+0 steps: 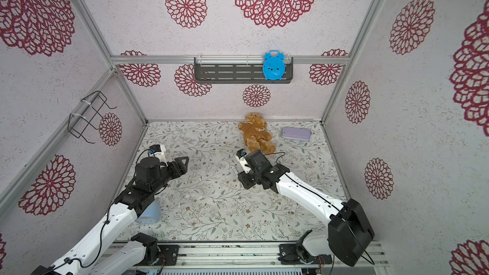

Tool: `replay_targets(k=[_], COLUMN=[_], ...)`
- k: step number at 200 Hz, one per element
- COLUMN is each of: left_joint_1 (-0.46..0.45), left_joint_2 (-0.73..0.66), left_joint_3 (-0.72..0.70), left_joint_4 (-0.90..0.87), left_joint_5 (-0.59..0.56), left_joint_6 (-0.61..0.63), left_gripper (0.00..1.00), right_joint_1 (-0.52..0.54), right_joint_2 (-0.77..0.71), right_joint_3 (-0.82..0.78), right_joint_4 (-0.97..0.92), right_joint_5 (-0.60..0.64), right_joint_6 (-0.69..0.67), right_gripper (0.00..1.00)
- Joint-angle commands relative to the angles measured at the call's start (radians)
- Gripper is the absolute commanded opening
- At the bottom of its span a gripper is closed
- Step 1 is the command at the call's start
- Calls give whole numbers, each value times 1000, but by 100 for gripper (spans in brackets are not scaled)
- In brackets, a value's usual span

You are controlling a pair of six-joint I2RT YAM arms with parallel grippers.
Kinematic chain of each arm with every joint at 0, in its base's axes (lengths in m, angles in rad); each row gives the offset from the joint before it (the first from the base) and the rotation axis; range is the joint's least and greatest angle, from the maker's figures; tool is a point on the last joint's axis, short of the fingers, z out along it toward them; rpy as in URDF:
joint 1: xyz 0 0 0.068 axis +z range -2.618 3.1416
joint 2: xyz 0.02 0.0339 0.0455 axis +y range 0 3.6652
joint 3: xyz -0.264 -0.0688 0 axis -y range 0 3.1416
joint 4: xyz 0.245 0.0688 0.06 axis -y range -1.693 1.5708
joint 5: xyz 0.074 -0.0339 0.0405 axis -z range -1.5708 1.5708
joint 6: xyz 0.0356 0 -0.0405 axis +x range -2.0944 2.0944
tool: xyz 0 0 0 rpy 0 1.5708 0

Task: Close the usb drive cover
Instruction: Place the USB drive at the center of the board, then move the cover to the center of the board.

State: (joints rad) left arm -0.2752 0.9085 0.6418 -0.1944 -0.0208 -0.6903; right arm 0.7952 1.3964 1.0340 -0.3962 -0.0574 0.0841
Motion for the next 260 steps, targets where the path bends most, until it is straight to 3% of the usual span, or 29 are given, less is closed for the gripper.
replay_targets(k=[1, 52, 100, 192, 260], left_joint_1=[58, 211, 326, 396, 401], left_joint_2=[-14, 21, 45, -12, -40], left_joint_3=[-34, -38, -30, -48, -62], left_joint_4=[-39, -70, -135, -158, -158], left_joint_5=[3, 85, 92, 101, 105], left_joint_6=[-38, -55, -89, -75, -87], left_gripper=[79, 85, 89, 91, 91], right_joint_1=[87, 247, 295, 308, 318], right_joint_2=[89, 430, 676, 797, 850], right_joint_3=[69, 326, 551, 646, 675], right_joint_4=[79, 60, 16, 19, -5], right_joint_5=[-24, 5, -12, -92, -32], right_joint_6=[-83, -191, -239, -214, -236], right_gripper=[51, 51, 52, 56, 53])
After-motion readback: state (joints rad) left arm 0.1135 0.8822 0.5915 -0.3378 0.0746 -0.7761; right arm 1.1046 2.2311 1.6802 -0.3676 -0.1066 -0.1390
